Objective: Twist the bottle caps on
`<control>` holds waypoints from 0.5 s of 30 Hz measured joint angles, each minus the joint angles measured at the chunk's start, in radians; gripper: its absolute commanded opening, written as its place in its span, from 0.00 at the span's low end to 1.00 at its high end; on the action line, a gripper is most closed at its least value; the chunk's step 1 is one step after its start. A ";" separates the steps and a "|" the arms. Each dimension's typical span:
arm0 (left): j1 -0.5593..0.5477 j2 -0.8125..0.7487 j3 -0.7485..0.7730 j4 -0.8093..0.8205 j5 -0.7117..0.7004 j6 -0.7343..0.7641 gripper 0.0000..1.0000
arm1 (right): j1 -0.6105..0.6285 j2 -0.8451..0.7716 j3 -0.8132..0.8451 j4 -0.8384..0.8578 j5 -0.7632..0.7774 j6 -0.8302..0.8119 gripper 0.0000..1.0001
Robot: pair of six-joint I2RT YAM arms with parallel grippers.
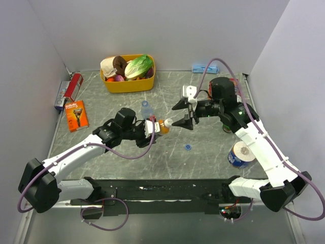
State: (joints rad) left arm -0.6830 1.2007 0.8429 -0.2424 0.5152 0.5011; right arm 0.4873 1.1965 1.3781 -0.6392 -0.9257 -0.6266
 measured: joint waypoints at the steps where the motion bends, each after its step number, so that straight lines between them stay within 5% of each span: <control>1: 0.000 -0.001 0.001 -0.010 0.011 0.008 0.01 | 0.013 0.000 -0.004 0.000 0.008 -0.019 0.68; 15: 0.002 -0.015 0.007 -0.034 0.031 0.033 0.01 | 0.079 0.009 -0.009 -0.024 0.018 -0.070 0.45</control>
State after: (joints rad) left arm -0.6811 1.1858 0.8497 -0.2768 0.5457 0.5343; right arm 0.5663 1.2053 1.3689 -0.6636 -0.9081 -0.6968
